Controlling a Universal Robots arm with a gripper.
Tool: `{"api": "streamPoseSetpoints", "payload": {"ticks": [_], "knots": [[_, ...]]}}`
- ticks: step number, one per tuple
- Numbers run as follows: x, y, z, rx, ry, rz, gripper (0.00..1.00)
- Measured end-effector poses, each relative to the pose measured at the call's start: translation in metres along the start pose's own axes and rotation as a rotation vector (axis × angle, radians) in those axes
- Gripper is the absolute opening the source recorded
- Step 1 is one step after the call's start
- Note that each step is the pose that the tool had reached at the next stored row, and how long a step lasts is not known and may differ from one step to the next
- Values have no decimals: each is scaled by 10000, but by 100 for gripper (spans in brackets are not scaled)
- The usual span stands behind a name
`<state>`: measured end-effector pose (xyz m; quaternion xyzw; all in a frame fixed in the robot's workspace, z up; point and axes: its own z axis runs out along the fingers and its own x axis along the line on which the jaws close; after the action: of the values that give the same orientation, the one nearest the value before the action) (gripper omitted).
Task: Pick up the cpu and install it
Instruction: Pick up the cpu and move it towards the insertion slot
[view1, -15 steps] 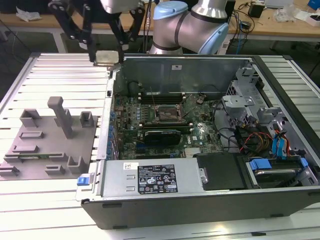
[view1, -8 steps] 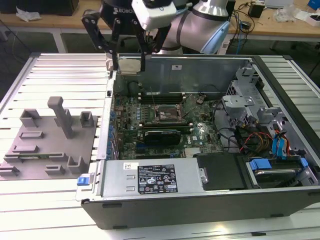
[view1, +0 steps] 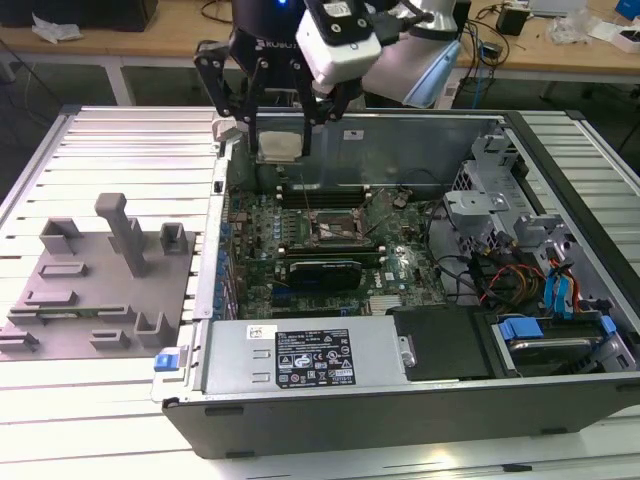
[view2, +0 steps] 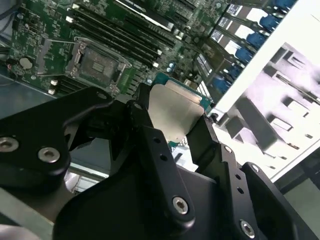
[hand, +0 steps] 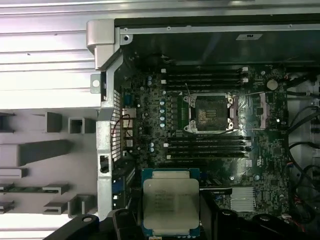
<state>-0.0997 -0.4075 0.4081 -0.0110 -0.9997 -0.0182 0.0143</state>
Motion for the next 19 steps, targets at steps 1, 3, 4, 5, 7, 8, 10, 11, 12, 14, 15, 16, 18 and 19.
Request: {"api": "streamPoseSetpoints", "payload": {"ticks": [1,3,4,5,7,8,10,11,12,14,15,16,18,19], "knots": [[-36,0,23,0,0,0,55],[-77,0,58,-2,-1,1,55],[-95,-1,74,-1,-1,1,55],[-131,-1,106,-1,-1,1,55],[-165,-2,150,1,1,0,55],[-179,-2,175,-1,-1,1,55],[-219,-4,237,1,0,1,55],[-238,-4,254,2,0,1,55],[-256,-4,269,0,0,1,55],[-311,-4,306,-1,0,-1,55],[-330,-4,317,-1,-1,0,55],[-358,-4,333,-2,-1,2,55],[-437,-1,369,0,0,0,55],[-471,1,386,-1,-1,0,55]]}}
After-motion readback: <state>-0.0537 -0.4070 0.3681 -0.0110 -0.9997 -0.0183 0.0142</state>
